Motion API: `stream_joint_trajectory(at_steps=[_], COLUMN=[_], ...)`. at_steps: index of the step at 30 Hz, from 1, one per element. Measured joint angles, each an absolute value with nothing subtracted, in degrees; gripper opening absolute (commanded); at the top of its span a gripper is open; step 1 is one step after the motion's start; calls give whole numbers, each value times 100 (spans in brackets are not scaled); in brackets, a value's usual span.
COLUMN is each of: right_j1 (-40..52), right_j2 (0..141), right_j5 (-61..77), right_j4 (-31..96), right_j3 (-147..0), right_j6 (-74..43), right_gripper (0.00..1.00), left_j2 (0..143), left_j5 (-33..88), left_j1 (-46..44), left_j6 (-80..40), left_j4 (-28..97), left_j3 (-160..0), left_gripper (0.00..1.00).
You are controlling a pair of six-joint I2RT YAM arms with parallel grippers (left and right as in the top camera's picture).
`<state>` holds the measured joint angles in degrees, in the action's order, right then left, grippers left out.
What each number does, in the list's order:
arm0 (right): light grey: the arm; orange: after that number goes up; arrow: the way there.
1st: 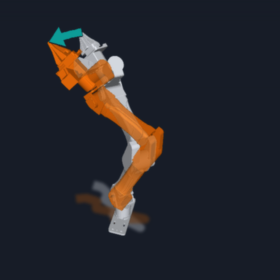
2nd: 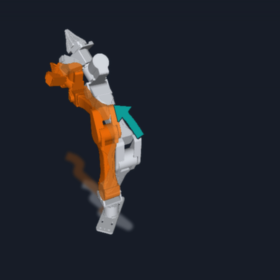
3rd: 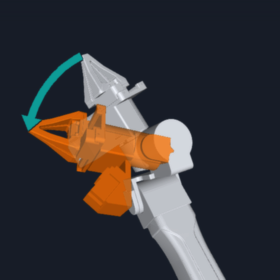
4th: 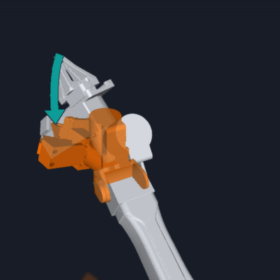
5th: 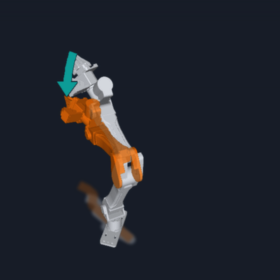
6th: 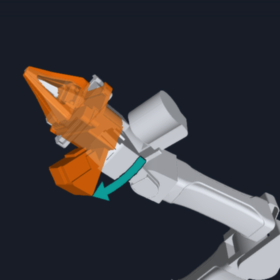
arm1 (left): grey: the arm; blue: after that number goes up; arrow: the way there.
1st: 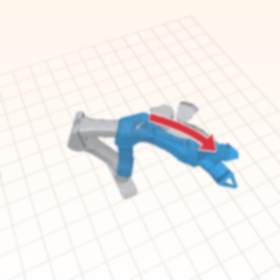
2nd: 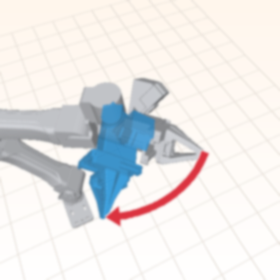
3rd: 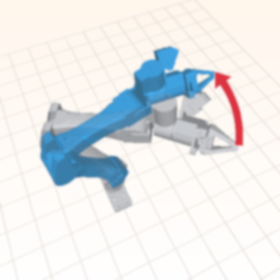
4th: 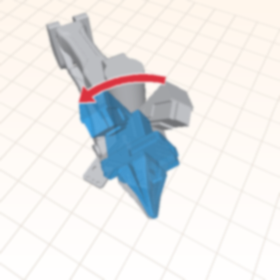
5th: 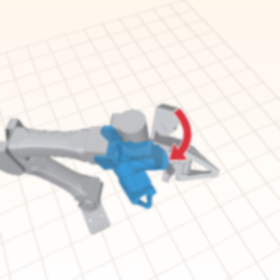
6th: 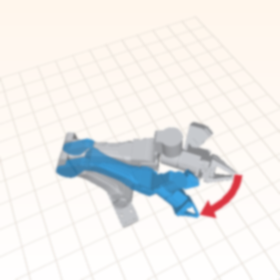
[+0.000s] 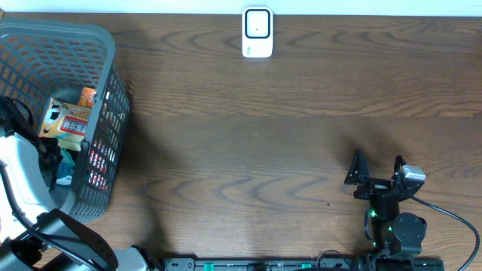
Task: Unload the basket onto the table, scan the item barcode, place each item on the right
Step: 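Grasp the teal spray bottle with the left gripper and lift it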
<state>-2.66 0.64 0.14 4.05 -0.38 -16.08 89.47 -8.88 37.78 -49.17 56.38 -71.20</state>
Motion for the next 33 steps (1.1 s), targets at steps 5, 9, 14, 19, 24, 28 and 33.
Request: stream_joint_trajectory(at_steps=[5, 9, 14, 19, 24, 28, 33], right_j1=[-266, -266, -266, -266, -266, -266, -266], right_j2=[64, 64, 64, 62, 62, 62, 62], right_j5=[14, 14, 14, 14, 14, 14, 14], right_j4=[405, 403, 403, 405, 405, 405, 405], right_j3=[-38, -38, -38, -38, -38, -38, -38], right_j6=[-1608, -1608, -1608, -1608, -1608, -1608, -1608], right_gripper=[99, 99, 99, 99, 99, 99, 99], left_j2=[8962, 8976, 8851, 8263, 7516, 6899, 6294], left_j5=[-875, -851, -762, -709, -272, 427, 1494], left_j1=[3778, 3780, 3778, 3778, 3780, 3782, 3780], left_j6=[-4910, -4910, -4910, -4908, -4910, -4939, -5229], left_j4=[5979, 6318, 6573, 6613, 6517, 6184, 5848], left_j3=[-7231, -7502, -8182, -8720, -9094, -9133, -9133], left_gripper=[27, 27, 27, 27, 27, 27, 27])
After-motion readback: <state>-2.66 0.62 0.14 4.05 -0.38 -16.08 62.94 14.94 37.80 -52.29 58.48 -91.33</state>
